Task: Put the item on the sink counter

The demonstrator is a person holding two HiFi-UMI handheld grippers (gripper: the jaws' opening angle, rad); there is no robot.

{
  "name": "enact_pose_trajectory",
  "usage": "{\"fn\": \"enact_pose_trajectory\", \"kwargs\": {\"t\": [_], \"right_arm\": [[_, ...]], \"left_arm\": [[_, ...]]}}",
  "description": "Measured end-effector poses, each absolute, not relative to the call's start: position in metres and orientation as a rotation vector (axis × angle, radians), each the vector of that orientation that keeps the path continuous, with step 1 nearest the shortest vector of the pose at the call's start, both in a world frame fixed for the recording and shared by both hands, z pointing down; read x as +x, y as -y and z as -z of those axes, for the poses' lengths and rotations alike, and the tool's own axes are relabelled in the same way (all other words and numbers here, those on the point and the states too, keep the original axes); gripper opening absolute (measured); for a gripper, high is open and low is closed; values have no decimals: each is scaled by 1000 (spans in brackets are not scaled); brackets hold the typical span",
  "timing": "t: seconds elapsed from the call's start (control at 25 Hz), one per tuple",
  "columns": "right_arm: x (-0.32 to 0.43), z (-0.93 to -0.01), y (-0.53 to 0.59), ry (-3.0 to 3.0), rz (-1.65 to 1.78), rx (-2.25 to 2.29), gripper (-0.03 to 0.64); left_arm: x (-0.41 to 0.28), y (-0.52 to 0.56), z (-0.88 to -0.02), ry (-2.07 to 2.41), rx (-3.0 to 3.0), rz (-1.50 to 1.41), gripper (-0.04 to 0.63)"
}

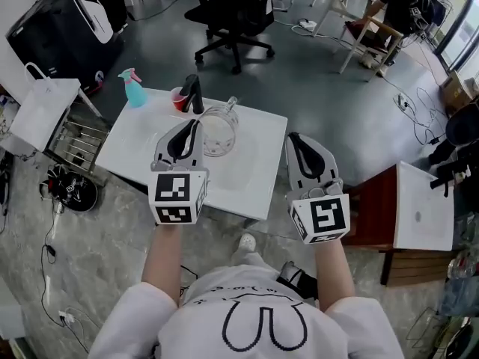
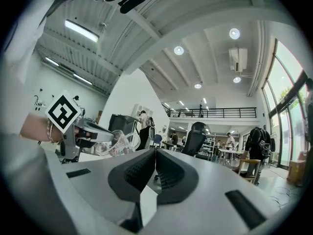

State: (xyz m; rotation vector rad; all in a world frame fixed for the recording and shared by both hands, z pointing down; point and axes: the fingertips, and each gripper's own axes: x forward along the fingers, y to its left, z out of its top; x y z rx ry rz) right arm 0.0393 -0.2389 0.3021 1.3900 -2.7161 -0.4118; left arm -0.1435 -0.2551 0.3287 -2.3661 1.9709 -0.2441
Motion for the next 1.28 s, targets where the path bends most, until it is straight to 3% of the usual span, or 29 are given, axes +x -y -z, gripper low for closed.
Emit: {"fn": "enact_pose_trajectory", "kwargs": {"t": [0.56, 1.28], "right_arm": [[46, -344, 366, 2731, 252, 1330, 28], [22, -406, 414, 2603, -28, 1462, 28]], "left_arm": [[-121, 384, -387, -1996, -2486, 486, 25], [-141, 473, -516, -1919, -2778, 1065, 25]]}}
